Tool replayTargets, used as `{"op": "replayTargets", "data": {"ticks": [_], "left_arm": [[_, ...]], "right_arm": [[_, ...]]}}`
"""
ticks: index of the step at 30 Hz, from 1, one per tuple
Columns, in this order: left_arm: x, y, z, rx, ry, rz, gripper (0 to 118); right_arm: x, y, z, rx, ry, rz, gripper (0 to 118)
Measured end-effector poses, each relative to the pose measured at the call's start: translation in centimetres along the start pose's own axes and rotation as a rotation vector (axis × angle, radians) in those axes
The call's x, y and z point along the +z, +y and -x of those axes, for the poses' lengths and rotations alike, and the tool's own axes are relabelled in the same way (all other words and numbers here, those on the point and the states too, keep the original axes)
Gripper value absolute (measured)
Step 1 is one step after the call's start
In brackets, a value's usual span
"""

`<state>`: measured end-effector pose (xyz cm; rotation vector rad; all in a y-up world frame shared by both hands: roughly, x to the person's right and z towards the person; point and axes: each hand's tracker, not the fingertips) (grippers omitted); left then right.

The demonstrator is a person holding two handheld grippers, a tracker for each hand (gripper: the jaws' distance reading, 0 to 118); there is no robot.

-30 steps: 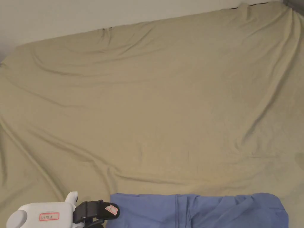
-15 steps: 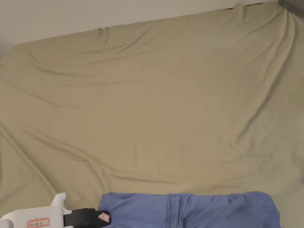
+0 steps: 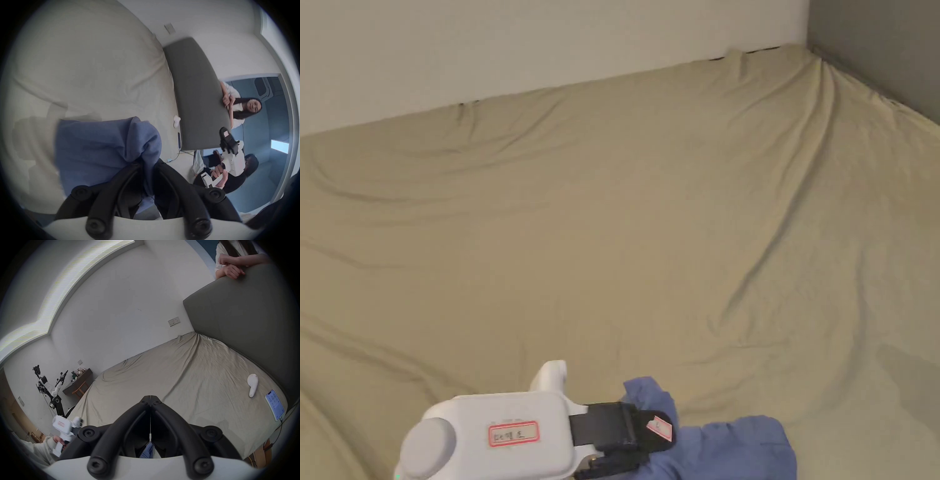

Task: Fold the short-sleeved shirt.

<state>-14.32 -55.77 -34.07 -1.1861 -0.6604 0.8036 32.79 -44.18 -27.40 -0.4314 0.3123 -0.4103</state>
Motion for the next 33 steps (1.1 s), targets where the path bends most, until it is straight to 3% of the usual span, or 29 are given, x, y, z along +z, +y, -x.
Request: {"op": "replayTargets", "data": {"ticks": [4, 8, 9, 11, 17, 19, 21, 22, 27, 33], "left_arm": [[-6.2, -0.1, 1.0, -0.065, 0.102, 0.089, 12], [-6.6, -0.3, 4.6, 0.127, 0.009, 0.062, 14], [-6.1, -0.2, 5.1, 0.159, -0.014, 0.056, 28], [-4.5, -0.3, 5.3, 0.158, -0.013, 0.054, 103], [1.8, -1.2, 5.5, 0.134, 0.008, -0.066, 106], [1.0, -1.0, 5.5, 0.091, 0.015, -0.022, 99], [-1.3, -1.1, 5.2, 0.070, 0.026, 0.022, 33], [-3.2, -1.2, 5.1, 0.053, 0.017, 0.044, 8], [-12.6, -0.8, 5.7, 0.040, 0.073, 0.157, 5], [-17.7, -0.9, 4.4, 0.001, 0.059, 0.195, 1]], "right_arm": [[1.3, -0.4, -0.7, -0.015, -0.034, -0.002, 2], [1.5, -1.0, -1.3, -0.031, -0.051, 0.009, 2], [1.4, -1.1, -1.4, -0.031, -0.055, 0.015, 2], [1.2, -1.3, -1.3, -0.028, -0.057, 0.023, 2], [0.7, -1.7, -1.6, -0.029, -0.040, 0.035, 2], [0.7, -1.8, -1.7, -0.031, -0.038, 0.035, 2], [0.7, -1.9, -2.1, -0.040, -0.039, 0.032, 2], [0.9, -2.0, -2.3, -0.048, -0.039, 0.032, 2], [2.4, -2.2, -3.6, -0.071, -0.078, 0.024, 2], [3.6, -2.6, -5.4, -0.111, -0.123, 0.015, 2]]}}
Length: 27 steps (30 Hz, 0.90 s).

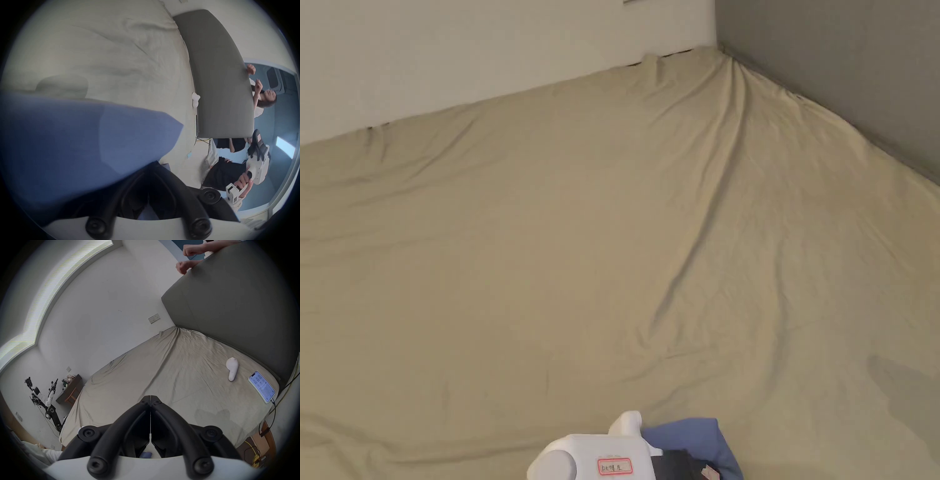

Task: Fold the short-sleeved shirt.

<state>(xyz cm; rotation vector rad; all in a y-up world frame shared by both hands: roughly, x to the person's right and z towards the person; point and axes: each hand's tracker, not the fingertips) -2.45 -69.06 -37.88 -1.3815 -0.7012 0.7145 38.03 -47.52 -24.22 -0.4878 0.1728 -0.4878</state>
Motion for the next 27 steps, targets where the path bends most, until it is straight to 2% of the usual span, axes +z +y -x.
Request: {"op": "replayTargets", "data": {"ticks": [4, 8, 11, 12, 14, 16, 18, 21, 22, 23, 24, 25, 27], "left_arm": [[-0.8, -0.2, -1.3, -0.088, 0.043, 0.034, 1], [2.3, -0.8, -0.2, 0.025, -0.040, -0.005, 0], [8.6, -2.3, -0.2, -0.003, -0.076, -0.112, 0], [11.6, -3.1, -0.1, -0.010, -0.067, -0.168, 0], [16.9, -4.7, 0.4, 0.014, -0.064, -0.260, 0], [21.9, -6.4, 1.5, 0.055, -0.058, -0.350, 0], [25.5, -7.8, 2.6, 0.092, -0.045, -0.419, 0], [28.6, -9.3, 4.0, 0.117, 0.010, -0.475, 0], [28.7, -9.8, 3.8, 0.133, 0.026, -0.474, 0], [28.9, -10.2, 4.1, 0.158, 0.028, -0.478, 0], [28.8, -10.5, 4.6, 0.170, 0.005, -0.478, 0], [28.7, -10.8, 4.9, 0.187, -0.012, -0.468, 0], [27.9, -10.8, 5.3, 0.193, 0.000, -0.458, 0]], "right_arm": [[-0.7, -0.7, -0.1, -0.011, -0.007, 0.021, 2], [-2.0, -1.6, 0.7, 0.001, 0.026, 0.068, 2], [-5.2, -2.9, 1.9, -0.022, 0.130, 0.208, 2], [-7.1, -4.0, 2.6, -0.038, 0.184, 0.300, 2], [-10.4, -6.9, 4.4, -0.078, 0.304, 0.421, 2], [-14.7, -10.2, 6.2, -0.153, 0.461, 0.600, 2], [-18.8, -13.6, 7.4, -0.205, 0.480, 0.750, 2], [-23.8, -17.0, 6.3, -0.136, 0.352, 0.940, 2], [-24.8, -17.8, 5.5, -0.112, 0.267, 1.012, 2], [-25.6, -18.4, 4.4, -0.174, 0.285, 1.060, 2], [-26.1, -18.4, 3.0, -0.293, 0.354, 1.040, 2], [-26.0, -18.0, 2.6, -0.338, 0.360, 1.035, 2], [-25.2, -17.8, 3.0, -0.230, 0.359, 1.014, 2]]}}
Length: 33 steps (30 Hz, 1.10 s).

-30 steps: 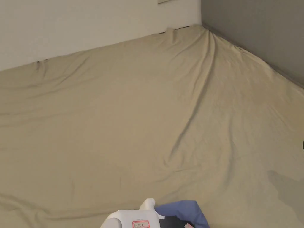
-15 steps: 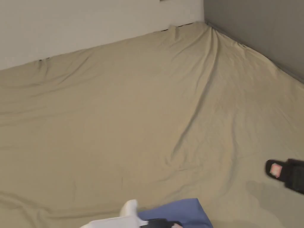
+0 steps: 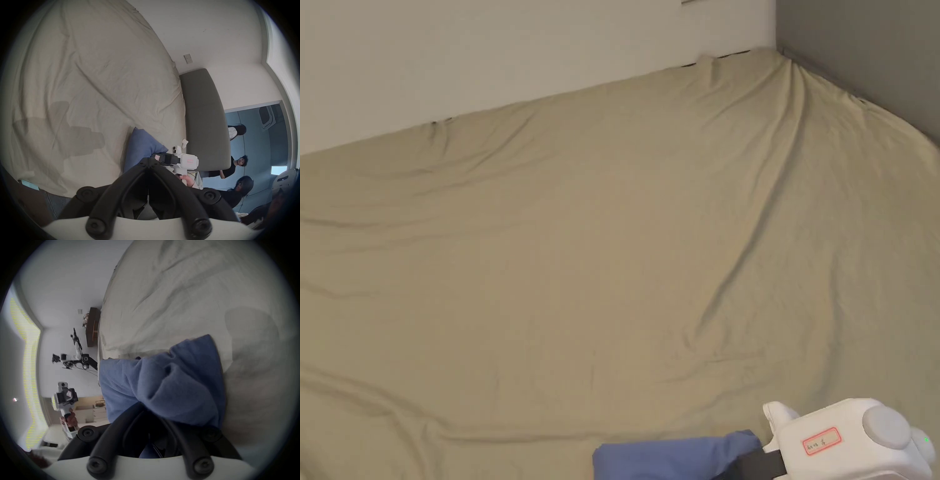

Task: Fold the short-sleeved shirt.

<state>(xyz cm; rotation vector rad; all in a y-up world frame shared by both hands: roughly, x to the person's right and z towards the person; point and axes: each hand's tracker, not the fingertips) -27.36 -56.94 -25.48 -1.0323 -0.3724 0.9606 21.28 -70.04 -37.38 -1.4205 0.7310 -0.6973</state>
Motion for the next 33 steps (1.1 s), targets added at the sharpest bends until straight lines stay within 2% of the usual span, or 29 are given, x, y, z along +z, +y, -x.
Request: {"op": "replayTargets", "data": {"ticks": [2, 4, 7, 8, 9, 11, 14, 18, 19, 21, 22, 23, 24, 26, 30, 33], "left_arm": [[-1.1, -0.1, 0.3, -0.003, 0.003, 0.023, 0], [-2.5, 0.1, 0.8, -0.003, -0.007, 0.060, 0], [-5.2, 0.5, 1.2, -0.019, -0.028, 0.126, 0], [-6.2, 0.8, 1.6, -0.025, -0.047, 0.163, 5], [-7.5, 1.1, 2.0, -0.022, -0.049, 0.203, 29], [-9.9, 1.6, 2.5, -0.010, -0.013, 0.243, 99], [-14.2, 1.9, 2.4, -0.005, -0.017, 0.315, 99], [-19.0, 1.2, 1.2, -0.079, 0.007, 0.381, 99], [-19.9, 1.1, 1.1, -0.084, 0.036, 0.402, 99], [-19.8, 0.9, 1.1, -0.091, -0.011, 0.386, 99], [-19.3, 0.8, 1.2, -0.088, -0.041, 0.362, 85], [-18.6, 0.7, 1.1, -0.091, -0.018, 0.345, 29], [-18.1, 0.8, 1.4, -0.135, 0.038, 0.336, 28], [-18.4, 1.0, 1.8, -0.109, -0.031, 0.392, 28], [-18.7, 2.3, 2.0, -0.109, -0.038, 0.421, 28], [-17.7, 4.1, 2.6, -0.143, -0.083, 0.479, 28]], "right_arm": [[0.0, -0.2, 0.4, 0.040, -0.027, -0.017, 2], [-0.1, -0.3, 0.0, 0.002, -0.003, -0.018, 2], [0.1, -0.4, -0.2, -0.002, 0.010, -0.024, 2], [0.0, -0.5, -0.2, 0.001, 0.010, -0.026, 2], [0.0, -0.6, -0.3, 0.001, 0.013, -0.027, 2], [0.1, -0.7, -0.6, 0.000, 0.021, -0.031, 2], [0.2, -1.1, -0.9, -0.020, 0.041, -0.040, 2], [0.7, -1.6, -1.7, -0.034, 0.061, -0.046, 2], [0.9, -1.8, -2.0, -0.040, 0.065, -0.050, 2], [1.1, -2.0, -2.8, -0.058, 0.077, -0.056, 2], [1.3, -2.2, -3.1, -0.075, 0.091, -0.062, 2], [1.3, -2.3, -3.2, -0.076, 0.092, -0.063, 2], [1.4, -2.3, -3.2, -0.076, 0.092, -0.064, 2], [1.2, -2.5, -2.7, -0.067, 0.087, -0.065, 2], [1.4, -2.3, -1.1, -0.050, 0.035, -0.063, 2], [2.1, -2.3, 1.1, 0.000, 0.033, -0.064, 2]]}}
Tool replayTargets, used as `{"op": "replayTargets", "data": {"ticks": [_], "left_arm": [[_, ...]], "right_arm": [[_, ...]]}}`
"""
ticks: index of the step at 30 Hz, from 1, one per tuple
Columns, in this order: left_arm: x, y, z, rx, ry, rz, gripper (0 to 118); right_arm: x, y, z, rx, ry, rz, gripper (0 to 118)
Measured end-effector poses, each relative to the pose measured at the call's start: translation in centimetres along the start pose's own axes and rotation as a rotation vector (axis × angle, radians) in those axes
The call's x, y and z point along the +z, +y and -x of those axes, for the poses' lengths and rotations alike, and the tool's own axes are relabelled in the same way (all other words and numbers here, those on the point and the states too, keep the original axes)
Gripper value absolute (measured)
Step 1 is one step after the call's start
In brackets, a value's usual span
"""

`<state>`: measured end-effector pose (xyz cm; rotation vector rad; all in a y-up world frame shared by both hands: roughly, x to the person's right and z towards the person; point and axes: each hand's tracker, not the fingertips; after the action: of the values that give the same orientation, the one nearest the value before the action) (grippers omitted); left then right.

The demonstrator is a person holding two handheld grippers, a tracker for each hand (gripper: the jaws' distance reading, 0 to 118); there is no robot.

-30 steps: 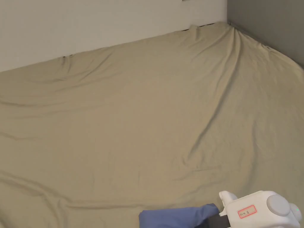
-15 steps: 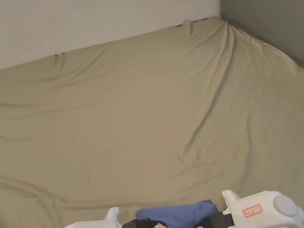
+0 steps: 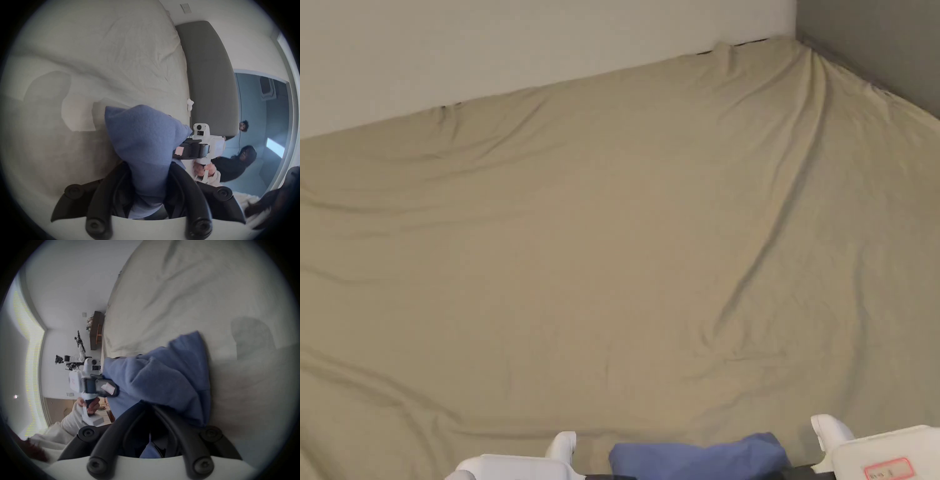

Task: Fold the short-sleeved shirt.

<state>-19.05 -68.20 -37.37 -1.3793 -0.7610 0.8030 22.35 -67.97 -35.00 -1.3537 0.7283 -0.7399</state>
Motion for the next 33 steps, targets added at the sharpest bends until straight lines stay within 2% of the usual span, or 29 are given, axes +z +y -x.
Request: {"op": "replayTargets", "data": {"ticks": [1, 3, 7, 10, 13, 18, 21, 25, 26, 27, 28, 29, 30, 33], "left_arm": [[1.3, 0.4, 0.3, -0.041, 0.005, 0.009, 28], [4.8, 1.1, 1.6, -0.053, 0.030, -0.003, 28], [15.3, 2.5, 5.3, -0.056, 0.079, 0.003, 28], [24.2, 3.2, 8.9, -0.053, 0.156, 0.006, 28], [33.1, 3.8, 11.2, -0.010, 0.263, 0.000, 28], [43.2, 3.6, 12.3, 0.083, 0.345, -0.062, 28], [44.9, 3.4, 14.3, 0.173, 0.363, -0.082, 28], [42.9, 2.3, 17.7, 0.283, 0.469, -0.078, 29], [42.2, 1.7, 18.4, 0.317, 0.468, -0.092, 31], [41.6, 1.0, 18.8, 0.345, 0.464, -0.099, 39], [41.1, 0.3, 18.8, 0.354, 0.489, -0.124, 52], [41.0, -0.4, 18.5, 0.352, 0.519, -0.143, 75], [41.1, -1.2, 17.9, 0.358, 0.567, -0.167, 84], [42.1, -3.0, 14.7, 0.384, 0.709, -0.197, 84]], "right_arm": [[0.3, -0.1, 1.0, 0.048, 0.014, -0.013, 2], [0.8, 0.1, 2.9, 0.082, 0.060, -0.035, 2], [1.0, 1.6, 6.2, 0.085, 0.260, -0.103, 2], [0.6, 2.9, 7.9, 0.069, 0.345, -0.176, 2], [0.2, 4.6, 9.3, 0.118, 0.320, -0.240, 2], [-0.7, 6.1, 9.1, 0.084, 0.280, -0.244, 2], [-1.4, 6.4, 8.5, 0.054, 0.253, -0.244, 2], [-1.8, 6.4, 7.3, 0.033, 0.224, -0.231, 2], [-1.7, 6.2, 7.2, 0.024, 0.222, -0.230, 2], [-1.5, 6.2, 7.4, 0.018, 0.216, -0.232, 2], [-1.1, 6.2, 7.5, 0.016, 0.214, -0.235, 2], [-0.6, 6.2, 7.5, 0.017, 0.209, -0.237, 2], [0.1, 6.2, 7.5, 0.020, 0.195, -0.246, 2], [3.2, 6.7, 8.3, 0.034, 0.117, -0.304, 2]]}}
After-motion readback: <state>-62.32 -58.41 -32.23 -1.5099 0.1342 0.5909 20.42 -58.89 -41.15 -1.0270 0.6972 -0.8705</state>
